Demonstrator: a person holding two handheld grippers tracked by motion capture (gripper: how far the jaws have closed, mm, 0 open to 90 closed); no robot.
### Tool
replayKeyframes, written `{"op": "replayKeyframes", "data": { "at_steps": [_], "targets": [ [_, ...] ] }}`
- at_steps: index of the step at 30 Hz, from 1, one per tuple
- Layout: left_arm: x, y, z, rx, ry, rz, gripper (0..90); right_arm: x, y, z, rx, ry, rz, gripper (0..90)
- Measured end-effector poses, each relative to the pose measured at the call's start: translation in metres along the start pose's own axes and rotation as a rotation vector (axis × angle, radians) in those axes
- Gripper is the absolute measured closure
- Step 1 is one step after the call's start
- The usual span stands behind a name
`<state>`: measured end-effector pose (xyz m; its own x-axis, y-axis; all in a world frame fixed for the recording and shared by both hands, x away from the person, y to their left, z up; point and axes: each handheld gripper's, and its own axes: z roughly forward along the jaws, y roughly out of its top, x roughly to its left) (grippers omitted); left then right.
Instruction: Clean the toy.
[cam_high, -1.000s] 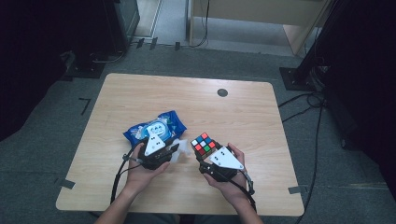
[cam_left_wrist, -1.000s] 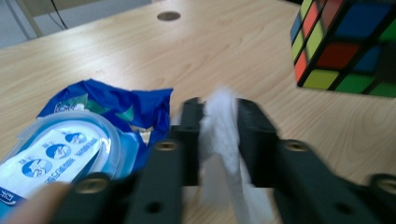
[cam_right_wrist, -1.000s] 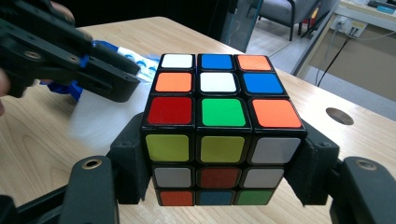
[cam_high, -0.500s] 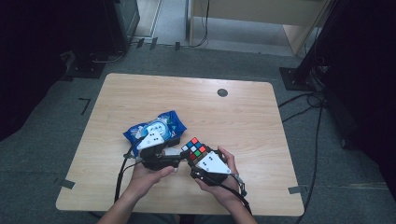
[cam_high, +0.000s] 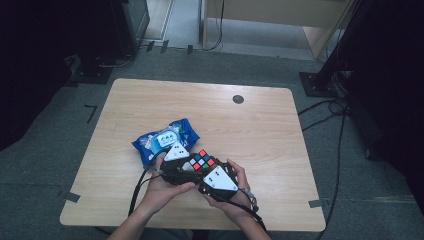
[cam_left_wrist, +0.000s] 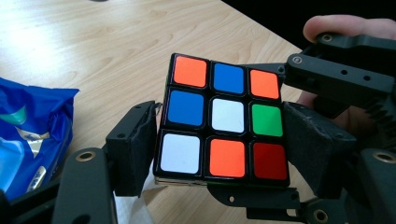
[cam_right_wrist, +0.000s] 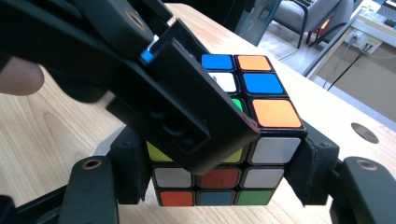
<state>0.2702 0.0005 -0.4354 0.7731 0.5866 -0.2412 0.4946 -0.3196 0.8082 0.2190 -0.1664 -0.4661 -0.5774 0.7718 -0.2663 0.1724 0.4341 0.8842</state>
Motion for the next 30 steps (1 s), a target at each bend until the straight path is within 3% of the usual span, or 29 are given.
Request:
{"op": "replayKeyframes", "data": {
  "at_steps": [2, 6, 8, 16, 19, 22, 28, 30],
  "targets": [
    [0.002, -0.001, 0.001, 0.008, -0.015, -0.012, 29.1, 0.001, 0.0, 0.0, -0.01, -0.001, -0.008, 34.5],
    [0.012, -0.001, 0.0, 0.005, -0.092, -0.066, 30.2, 0.002, 0.0, -0.002, -0.033, 0.001, -0.017, 34.5],
    [0.014, -0.002, -0.001, 0.008, -0.105, -0.058, 33.1, 0.002, -0.001, -0.003, -0.045, 0.01, -0.016, 34.5],
    [0.019, -0.002, -0.005, -0.004, -0.126, -0.066, 34.3, 0.001, -0.002, -0.003, -0.08, 0.032, -0.033, 34.2],
    [0.025, -0.001, -0.012, -0.042, -0.131, -0.096, 34.3, 0.0, -0.005, -0.001, -0.05, 0.025, -0.046, 31.8],
    [0.031, 0.0, -0.017, -0.049, -0.17, -0.125, 34.3, -0.003, -0.01, 0.001, -0.044, 0.036, -0.022, 31.6],
    [0.03, 0.0, -0.015, -0.037, -0.173, -0.107, 34.3, 0.0, -0.01, 0.0, -0.071, 0.036, -0.054, 34.8],
    [0.031, 0.001, -0.015, -0.019, -0.179, -0.101, 34.2, 0.0, -0.011, -0.001, -0.071, 0.029, -0.088, 34.9]
  ]
}}
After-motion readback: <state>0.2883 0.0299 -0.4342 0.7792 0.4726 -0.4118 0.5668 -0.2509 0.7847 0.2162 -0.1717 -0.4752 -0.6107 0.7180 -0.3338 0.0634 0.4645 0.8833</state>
